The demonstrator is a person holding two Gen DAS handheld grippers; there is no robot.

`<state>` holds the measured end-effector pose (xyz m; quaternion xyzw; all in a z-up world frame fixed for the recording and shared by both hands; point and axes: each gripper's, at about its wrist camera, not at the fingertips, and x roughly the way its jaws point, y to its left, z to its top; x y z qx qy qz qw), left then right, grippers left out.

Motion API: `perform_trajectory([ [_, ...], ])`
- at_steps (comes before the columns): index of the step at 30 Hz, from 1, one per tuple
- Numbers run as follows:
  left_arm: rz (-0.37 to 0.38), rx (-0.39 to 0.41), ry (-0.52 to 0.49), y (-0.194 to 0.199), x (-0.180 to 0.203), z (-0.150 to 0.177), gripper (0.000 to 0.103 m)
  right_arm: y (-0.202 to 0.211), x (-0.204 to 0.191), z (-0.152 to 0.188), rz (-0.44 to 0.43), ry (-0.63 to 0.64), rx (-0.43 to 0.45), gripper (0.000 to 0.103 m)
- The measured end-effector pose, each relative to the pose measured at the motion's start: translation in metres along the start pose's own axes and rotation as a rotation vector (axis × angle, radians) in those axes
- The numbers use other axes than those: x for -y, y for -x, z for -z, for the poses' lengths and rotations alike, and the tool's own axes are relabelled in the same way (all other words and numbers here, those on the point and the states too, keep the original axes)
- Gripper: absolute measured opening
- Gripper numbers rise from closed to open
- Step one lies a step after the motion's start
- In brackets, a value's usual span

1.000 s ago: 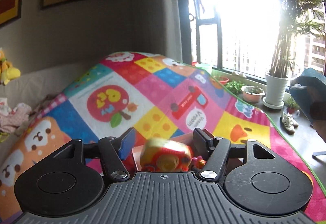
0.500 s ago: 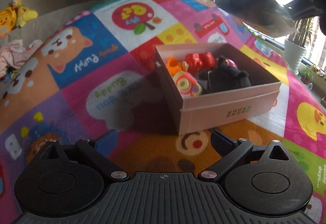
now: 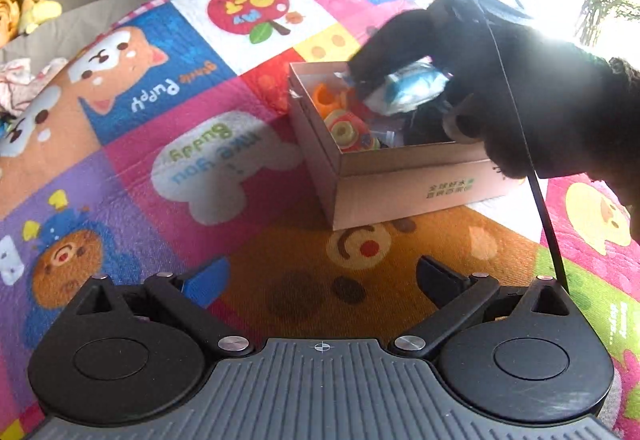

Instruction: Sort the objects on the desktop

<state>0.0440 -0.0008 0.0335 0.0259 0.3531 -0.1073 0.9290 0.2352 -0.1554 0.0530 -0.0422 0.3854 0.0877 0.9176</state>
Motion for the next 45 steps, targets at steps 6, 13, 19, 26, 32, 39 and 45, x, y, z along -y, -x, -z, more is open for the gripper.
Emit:
perform_trajectory([
  [6, 0.009, -0.005, 0.01, -0.005, 0.005, 0.0, 0.103, 0.022, 0.025, 0.006, -0.163, -0.057, 0.0, 0.077],
  [13, 0.021, 0.012, 0.037, 0.002, 0.006, 0.01, 0.103, 0.113, 0.05, 0.053, -0.224, -0.098, 0.186, 0.095],
  [19, -0.009, 0.011, 0.009, 0.005, 0.023, 0.022, 0.103, 0.161, 0.056, 0.125, -0.16, -0.018, 0.217, 0.103],
  [26, -0.049, 0.028, 0.047, 0.004, 0.037, 0.033, 0.103, 0.161, 0.056, 0.188, -0.178, -0.102, 0.146, 0.103],
  [32, -0.165, 0.046, 0.028, -0.017, 0.04, 0.03, 0.103, 0.128, 0.039, 0.188, -0.057, -0.113, 0.048, 0.103],
  [39, -0.179, 0.028, 0.101, -0.025, 0.024, 0.032, 0.103, 0.098, 0.026, 0.182, 0.026, -0.054, 0.028, 0.103],
  [45, -0.182, 0.029, 0.098, -0.025, 0.026, 0.032, 0.103, 0.098, 0.027, 0.185, 0.033, -0.056, 0.049, 0.103],
])
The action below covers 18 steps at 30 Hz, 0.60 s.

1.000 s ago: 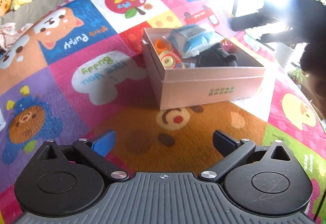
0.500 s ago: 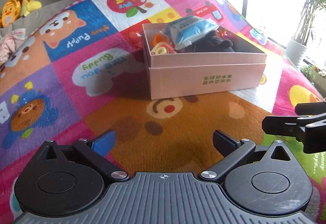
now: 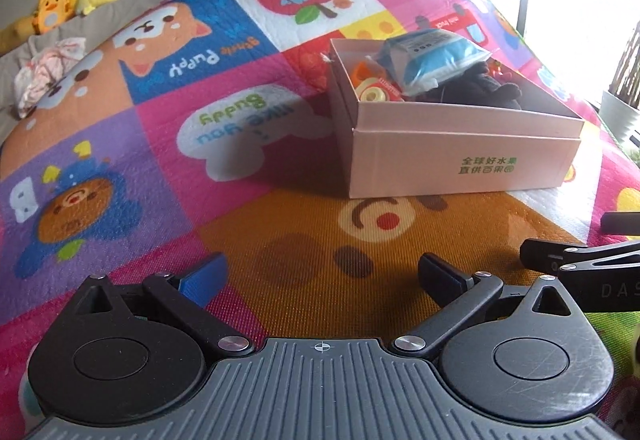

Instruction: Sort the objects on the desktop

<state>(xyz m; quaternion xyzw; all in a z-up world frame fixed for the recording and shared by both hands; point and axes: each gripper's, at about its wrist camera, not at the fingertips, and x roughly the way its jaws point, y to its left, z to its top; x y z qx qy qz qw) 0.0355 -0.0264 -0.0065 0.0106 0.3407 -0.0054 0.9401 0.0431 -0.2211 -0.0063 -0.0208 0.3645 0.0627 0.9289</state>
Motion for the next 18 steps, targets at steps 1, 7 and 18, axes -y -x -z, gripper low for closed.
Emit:
perform_trajectory([
  [1, -0.001, 0.0, -0.001, 0.0, 0.0, 0.0001, 0.103, 0.0006, 0.0007, 0.0019, -0.005, 0.003, 0.011, 0.103],
  [7, 0.002, -0.001, 0.002, 0.0, -0.0009, 0.0001, 0.103, 0.0018, 0.0016, 0.0069, -0.018, 0.012, 0.052, 0.103],
  [18, -0.001, -0.001, 0.001, -0.0004, -0.0009, -0.0002, 0.103, 0.0018, 0.0014, 0.0065, -0.019, 0.011, 0.051, 0.103],
])
